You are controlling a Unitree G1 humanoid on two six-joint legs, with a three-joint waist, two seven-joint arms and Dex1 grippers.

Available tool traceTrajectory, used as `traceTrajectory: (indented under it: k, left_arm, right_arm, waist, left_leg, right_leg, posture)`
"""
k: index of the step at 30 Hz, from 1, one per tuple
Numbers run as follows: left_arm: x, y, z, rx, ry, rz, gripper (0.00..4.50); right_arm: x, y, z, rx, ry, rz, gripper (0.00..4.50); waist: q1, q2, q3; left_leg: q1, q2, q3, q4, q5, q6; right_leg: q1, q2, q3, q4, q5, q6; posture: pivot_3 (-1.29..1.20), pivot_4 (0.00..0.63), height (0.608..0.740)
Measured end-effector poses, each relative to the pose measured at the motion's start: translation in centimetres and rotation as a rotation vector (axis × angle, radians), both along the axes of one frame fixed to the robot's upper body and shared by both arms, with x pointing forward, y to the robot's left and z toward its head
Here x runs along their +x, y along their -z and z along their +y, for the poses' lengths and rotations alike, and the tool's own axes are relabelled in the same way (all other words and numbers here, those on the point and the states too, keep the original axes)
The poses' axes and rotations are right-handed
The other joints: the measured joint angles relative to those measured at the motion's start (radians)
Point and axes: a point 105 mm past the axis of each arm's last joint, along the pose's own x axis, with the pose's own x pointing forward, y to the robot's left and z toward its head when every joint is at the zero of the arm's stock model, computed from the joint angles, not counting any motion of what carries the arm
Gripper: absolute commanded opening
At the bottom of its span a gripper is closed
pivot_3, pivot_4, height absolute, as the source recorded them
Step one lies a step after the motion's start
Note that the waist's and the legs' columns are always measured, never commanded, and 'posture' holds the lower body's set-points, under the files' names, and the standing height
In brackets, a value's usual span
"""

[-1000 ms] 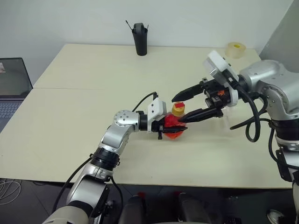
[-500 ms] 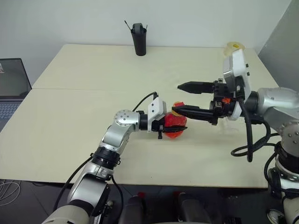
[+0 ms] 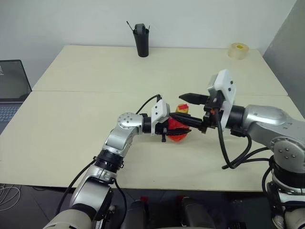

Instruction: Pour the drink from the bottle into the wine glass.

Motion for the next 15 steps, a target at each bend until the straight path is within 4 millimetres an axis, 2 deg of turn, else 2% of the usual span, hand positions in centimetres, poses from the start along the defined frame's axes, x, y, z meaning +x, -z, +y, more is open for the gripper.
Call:
traceTrajectory:
  k: [8, 15]
  left_arm:
    - [0.1, 0.0, 0.3, 0.004, -0.010, 0.001, 1.57]
    - [0.3, 0.2, 0.4, 0.012, -0.026, 0.011, 1.56]
  right_arm:
    - [1.8, 0.2, -0.3, 0.029, 0.052, -0.014, 3.57]
    - [1.8, 0.9, -1.1, 0.009, 0.066, -0.018, 3.57]
  waist:
    - [0.000, 0.000, 0.000]
    - [0.001, 0.000, 0.000]
  left_leg:
    - [0.000, 0.000, 0.000, 0.000, 0.000, 0.000]
    - [0.000, 0.000, 0.000, 0.000, 0.000, 0.000]
  right_leg:
    - [0.000, 0.000, 0.000, 0.000, 0.000, 0.000]
    - [0.000, 0.000, 0.000, 0.000, 0.000, 0.000]
  posture:
    - [0.00, 0.150, 0.740]
    - [0.00, 0.150, 0.740]
